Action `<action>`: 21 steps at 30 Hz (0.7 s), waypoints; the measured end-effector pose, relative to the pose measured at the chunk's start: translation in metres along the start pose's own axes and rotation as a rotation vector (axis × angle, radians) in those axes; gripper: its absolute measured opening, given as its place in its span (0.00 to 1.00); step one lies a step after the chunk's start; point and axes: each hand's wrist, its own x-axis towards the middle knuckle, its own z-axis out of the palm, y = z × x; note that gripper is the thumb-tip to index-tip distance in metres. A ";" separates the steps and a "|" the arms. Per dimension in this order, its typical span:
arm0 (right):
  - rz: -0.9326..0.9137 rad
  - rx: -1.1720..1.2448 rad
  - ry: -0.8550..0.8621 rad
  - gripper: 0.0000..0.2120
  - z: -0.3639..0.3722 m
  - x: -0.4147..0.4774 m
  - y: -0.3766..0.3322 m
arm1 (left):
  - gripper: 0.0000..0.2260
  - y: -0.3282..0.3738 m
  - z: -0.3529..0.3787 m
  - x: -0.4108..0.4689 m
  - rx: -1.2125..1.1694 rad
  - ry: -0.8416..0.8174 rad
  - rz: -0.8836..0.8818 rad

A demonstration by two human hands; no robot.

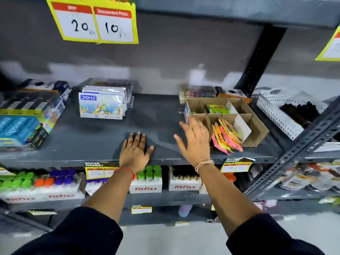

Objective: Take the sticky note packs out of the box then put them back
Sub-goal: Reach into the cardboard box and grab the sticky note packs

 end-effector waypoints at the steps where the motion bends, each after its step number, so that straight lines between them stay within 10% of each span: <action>1: 0.030 -0.023 0.028 0.22 -0.005 0.002 0.006 | 0.27 0.000 0.000 0.000 0.018 0.011 0.001; 11: 0.493 -0.128 -0.227 0.55 -0.039 -0.033 0.074 | 0.27 -0.001 0.003 0.001 0.067 0.016 0.007; 21: 0.664 0.094 -0.430 0.28 -0.061 -0.005 0.104 | 0.27 0.008 -0.001 0.002 0.070 -0.035 -0.023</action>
